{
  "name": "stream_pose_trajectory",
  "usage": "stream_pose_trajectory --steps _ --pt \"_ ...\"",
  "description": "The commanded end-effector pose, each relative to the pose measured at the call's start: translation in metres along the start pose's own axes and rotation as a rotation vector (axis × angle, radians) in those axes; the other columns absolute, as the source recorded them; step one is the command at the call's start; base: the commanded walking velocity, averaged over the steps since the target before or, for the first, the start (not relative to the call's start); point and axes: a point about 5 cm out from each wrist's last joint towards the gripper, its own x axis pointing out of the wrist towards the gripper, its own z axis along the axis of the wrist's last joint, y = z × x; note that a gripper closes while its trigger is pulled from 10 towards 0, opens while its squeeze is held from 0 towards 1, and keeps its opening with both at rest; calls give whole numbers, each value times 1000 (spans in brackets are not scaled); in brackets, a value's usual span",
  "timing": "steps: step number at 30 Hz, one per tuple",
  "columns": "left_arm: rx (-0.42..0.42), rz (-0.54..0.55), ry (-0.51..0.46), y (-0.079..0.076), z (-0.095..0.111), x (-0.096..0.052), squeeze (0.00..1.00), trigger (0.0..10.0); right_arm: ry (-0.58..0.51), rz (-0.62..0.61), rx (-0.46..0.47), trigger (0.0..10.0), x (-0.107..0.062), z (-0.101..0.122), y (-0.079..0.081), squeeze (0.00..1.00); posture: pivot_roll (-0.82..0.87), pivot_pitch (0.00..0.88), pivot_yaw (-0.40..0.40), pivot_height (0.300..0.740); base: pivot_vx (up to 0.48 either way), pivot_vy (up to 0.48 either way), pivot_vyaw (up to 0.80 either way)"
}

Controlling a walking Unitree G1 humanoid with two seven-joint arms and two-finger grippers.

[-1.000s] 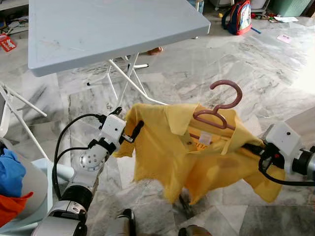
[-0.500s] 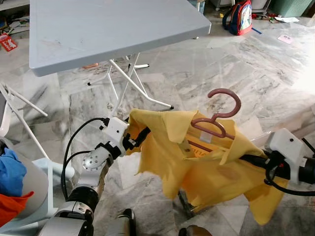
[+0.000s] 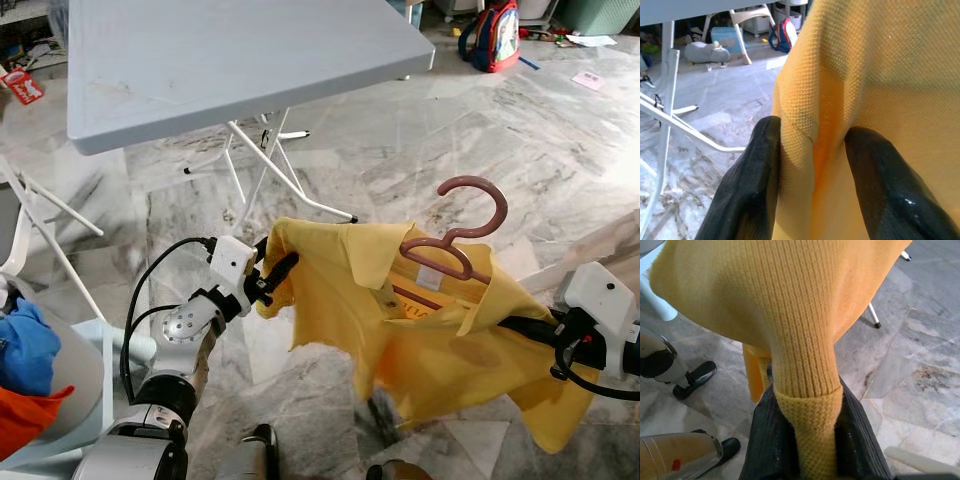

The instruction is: Hang hanger

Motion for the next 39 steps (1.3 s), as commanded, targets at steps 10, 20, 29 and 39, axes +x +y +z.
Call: stream_pose_trajectory --steps 10,20,29,39 --pt "-6 23 27 7 -6 -8 0 0 -46 68 -22 10000 -5 15 6 0 -173 212 45 740 0 0 0" --pt "4 40 26 10 -4 -8 0 0 -35 73 -7 10000 -8 12 7 0 -173 207 50 740 0 0 0" --pt "3 36 6 10 -2 -7 0 0 -29 79 -3 10000 -6 10 9 0 -171 204 45 740 0 0 0" --pt "59 173 -216 34 45 1 0 0 126 -23 -123 10000 1 -15 -3 0 -166 199 37 740 0 0 0"
